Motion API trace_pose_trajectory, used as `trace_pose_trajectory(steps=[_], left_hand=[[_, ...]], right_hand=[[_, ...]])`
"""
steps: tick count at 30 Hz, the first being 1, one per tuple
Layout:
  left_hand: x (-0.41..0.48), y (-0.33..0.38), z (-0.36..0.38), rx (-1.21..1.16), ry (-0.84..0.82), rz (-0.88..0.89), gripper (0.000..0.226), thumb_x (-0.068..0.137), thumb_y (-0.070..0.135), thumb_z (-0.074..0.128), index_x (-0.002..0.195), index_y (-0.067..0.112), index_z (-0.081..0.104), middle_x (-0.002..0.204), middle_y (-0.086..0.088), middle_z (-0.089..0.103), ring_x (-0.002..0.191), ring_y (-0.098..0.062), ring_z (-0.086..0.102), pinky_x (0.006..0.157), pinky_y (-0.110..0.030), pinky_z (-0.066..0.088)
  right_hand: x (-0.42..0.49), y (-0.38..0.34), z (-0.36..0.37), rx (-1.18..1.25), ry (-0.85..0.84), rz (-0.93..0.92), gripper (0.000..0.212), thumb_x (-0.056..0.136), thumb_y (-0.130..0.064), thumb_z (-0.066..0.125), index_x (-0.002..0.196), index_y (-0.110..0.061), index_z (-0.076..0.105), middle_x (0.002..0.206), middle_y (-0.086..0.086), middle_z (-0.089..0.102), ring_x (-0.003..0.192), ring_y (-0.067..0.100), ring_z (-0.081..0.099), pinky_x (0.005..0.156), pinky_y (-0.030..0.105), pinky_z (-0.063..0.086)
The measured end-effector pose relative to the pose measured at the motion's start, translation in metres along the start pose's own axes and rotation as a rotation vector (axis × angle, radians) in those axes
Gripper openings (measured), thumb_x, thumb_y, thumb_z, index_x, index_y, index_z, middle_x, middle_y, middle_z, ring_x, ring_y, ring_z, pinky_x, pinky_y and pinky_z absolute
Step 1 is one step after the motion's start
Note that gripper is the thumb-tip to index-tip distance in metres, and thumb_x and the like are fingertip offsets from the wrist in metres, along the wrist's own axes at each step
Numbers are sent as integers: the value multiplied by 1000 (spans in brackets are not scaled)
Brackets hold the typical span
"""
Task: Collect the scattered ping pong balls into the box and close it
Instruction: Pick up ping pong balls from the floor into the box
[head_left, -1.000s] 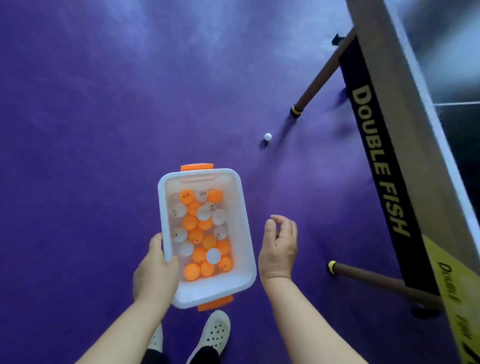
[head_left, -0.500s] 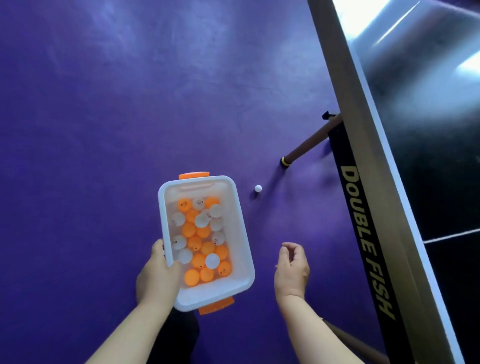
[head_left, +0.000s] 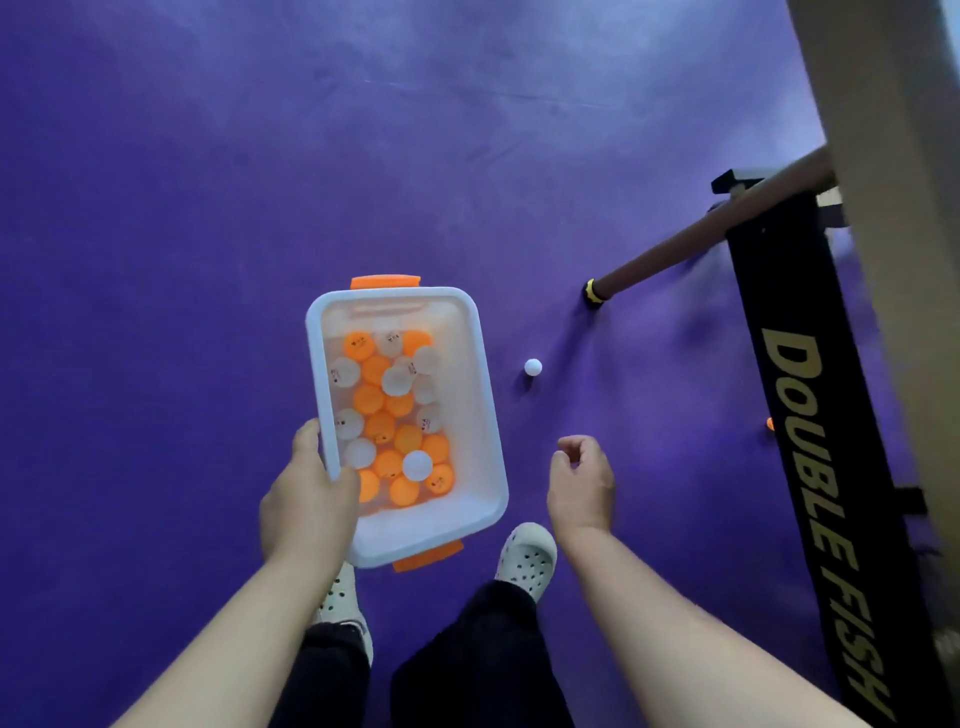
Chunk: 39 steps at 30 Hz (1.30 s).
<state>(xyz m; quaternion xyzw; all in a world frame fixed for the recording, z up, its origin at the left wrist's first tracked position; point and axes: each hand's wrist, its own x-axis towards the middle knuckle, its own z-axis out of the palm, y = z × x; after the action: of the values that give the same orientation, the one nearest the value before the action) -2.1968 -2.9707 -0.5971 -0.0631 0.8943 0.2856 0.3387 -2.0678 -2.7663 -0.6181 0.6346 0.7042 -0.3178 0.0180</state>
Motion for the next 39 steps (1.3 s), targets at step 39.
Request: trace_pose_trajectory(steps=[39], left_hand=[[275,71,286,-52,-261,514,30,78,17,57,103,31,49,83,3,59,85,-28,59,72,-34,49]], right_hand=[[269,41,136,327,255,-618,39,81,-26,70,116,-27,50,99,-12,57,75,15,59,74,22,52]])
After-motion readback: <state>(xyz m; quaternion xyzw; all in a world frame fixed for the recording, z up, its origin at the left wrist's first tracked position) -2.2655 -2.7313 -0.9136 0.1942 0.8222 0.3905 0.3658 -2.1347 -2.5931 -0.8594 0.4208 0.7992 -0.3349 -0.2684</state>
